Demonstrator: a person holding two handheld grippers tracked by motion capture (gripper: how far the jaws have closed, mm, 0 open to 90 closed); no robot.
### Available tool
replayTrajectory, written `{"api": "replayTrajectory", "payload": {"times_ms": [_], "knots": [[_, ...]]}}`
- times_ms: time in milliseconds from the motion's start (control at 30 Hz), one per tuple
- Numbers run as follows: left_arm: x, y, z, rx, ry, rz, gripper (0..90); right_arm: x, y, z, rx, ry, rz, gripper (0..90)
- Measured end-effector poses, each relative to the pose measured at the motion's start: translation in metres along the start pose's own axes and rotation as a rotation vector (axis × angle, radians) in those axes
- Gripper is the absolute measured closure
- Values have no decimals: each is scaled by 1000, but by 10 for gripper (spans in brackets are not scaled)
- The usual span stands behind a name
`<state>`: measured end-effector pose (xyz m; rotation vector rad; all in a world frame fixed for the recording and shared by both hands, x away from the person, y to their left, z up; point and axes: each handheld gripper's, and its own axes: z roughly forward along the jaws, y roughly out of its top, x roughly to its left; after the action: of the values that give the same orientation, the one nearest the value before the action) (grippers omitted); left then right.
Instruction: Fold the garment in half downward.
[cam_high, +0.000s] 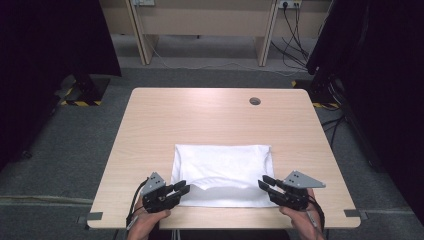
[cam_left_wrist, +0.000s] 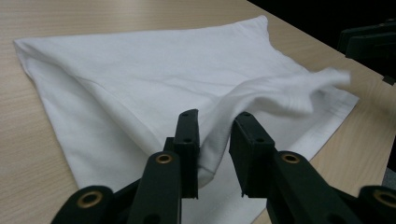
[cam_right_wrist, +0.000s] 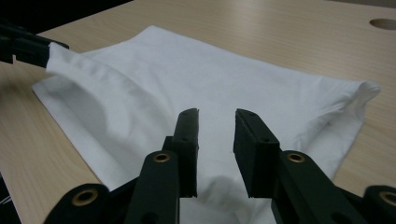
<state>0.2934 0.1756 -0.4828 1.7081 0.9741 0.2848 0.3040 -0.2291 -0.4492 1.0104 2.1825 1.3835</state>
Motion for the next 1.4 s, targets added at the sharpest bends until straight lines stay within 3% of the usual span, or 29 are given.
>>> {"api": "replayTrajectory", "payload": {"times_ms": [100, 300, 433, 500, 633, 800, 900, 967, 1067, 1167, 1233, 1400], "knots": [[-2, 3, -6, -16, -39, -6, 626, -4, 4, -4, -9, -10, 5, 663], [-5, 10, -21, -6, -81, 28, 514, -10, 3, 2, 22, -32, 9, 628], [-6, 17, -18, -6, -46, 38, 473, -11, 0, 12, 58, -27, 8, 602], [-7, 19, -8, 15, -18, 64, 468, -9, -1, 18, 71, -25, 3, 589], [-10, 20, 18, 44, 10, 72, 417, -4, 0, 31, 109, -16, -10, 528], [-13, 13, 39, 157, 97, 136, 331, 8, -6, 43, 202, -16, -58, 417], [-11, 5, 39, 233, 130, 173, 331, 8, -14, 42, 273, -64, -122, 419], [-9, 2, 37, 245, 126, 202, 337, 2, -20, 37, 264, -62, -81, 429], [-7, 4, 35, 280, 157, 230, 341, -5, -20, 29, 285, -99, -76, 427], [-9, 7, 35, 272, 162, 219, 308, -9, -17, 28, 297, -121, -73, 366], [-9, 10, 38, 247, 156, 195, 297, -10, -10, 28, 257, -128, -60, 331], [-5, 28, 56, 241, 170, 204, 271, -24, 23, 48, 185, -133, -40, 295]]}}
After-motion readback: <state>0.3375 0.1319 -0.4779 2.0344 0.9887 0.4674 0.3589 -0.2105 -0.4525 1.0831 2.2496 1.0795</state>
